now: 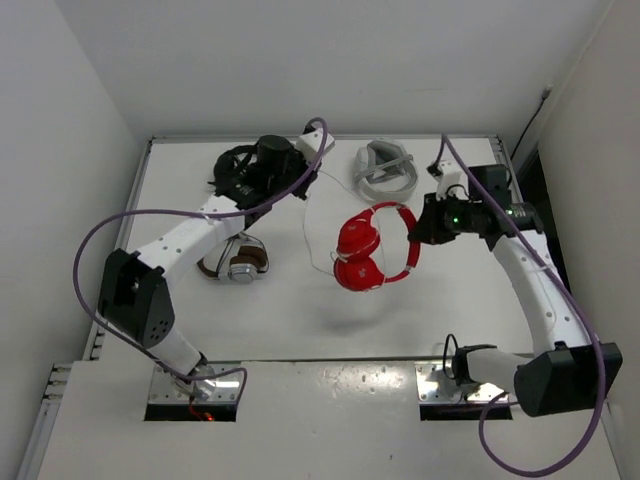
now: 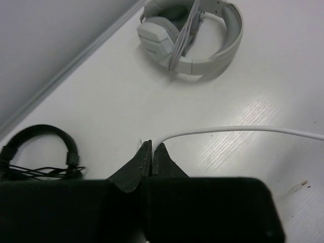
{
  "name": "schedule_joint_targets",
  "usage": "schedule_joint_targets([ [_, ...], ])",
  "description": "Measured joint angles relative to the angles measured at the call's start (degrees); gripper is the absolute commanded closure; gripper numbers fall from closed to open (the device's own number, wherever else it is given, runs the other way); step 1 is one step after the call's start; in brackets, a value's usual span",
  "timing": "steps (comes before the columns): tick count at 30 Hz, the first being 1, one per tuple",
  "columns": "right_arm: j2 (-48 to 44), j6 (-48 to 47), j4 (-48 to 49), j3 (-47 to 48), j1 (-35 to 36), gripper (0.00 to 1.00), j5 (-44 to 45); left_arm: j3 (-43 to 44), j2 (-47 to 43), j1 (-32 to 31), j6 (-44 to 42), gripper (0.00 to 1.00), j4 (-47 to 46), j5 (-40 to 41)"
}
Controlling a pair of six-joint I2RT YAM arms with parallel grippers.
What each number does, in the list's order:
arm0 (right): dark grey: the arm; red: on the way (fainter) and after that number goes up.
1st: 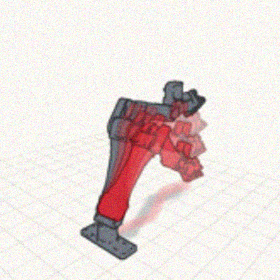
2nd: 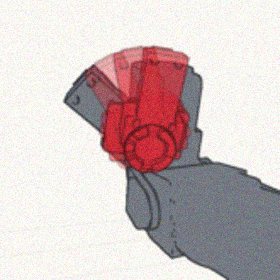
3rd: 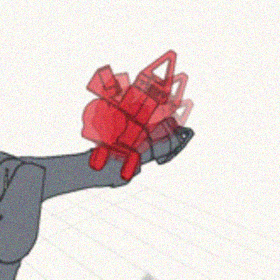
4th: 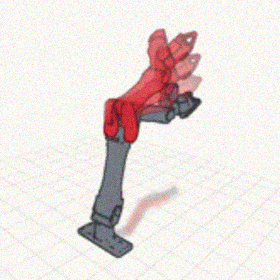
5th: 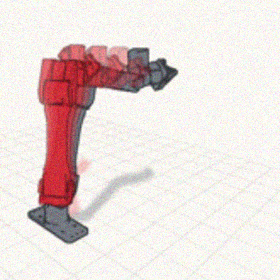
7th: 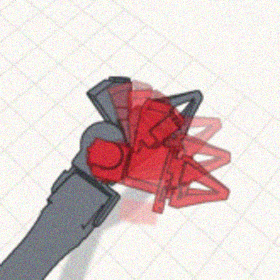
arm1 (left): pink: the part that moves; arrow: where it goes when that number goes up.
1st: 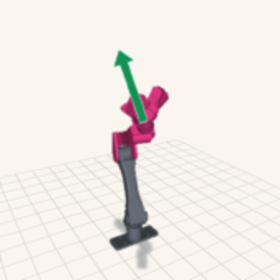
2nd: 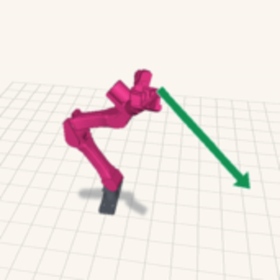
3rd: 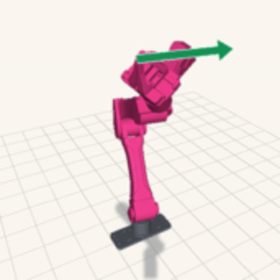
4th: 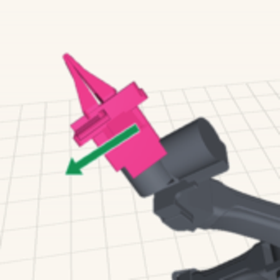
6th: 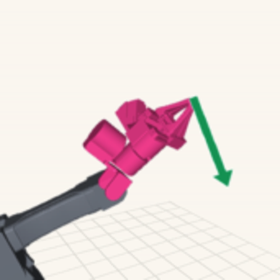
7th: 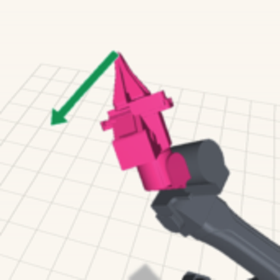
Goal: Wrap the headphones
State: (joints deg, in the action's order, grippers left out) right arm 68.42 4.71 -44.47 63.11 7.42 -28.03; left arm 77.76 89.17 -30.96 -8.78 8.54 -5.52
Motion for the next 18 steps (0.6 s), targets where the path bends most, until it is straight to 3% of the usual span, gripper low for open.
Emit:
schedule_joint_targets([
  [4,0.3,0.6,-1.7,1.9,-7.2,1.0,-4.6,0.0,4.7,0.2,3.6,0.98,-1.5,-0.4],
  [7,1.1,1.7,-2.0,2.8,-11.4,1.0,-6.8,0.0,7.6,0.3,5.8,0.81,-2.2,-1.9],
  [12,3.5,4.6,-1.9,2.8,-17.2,1.0,-9.2,-0.9,10.2,0.4,8.8,0.63,-5.5,-4.7],
  [18,5.7,8.0,-0.8,2.8,-21.5,1.0,-10.4,-1.4,12.6,0.5,11.2,0.53,-8.2,-6.8],
])
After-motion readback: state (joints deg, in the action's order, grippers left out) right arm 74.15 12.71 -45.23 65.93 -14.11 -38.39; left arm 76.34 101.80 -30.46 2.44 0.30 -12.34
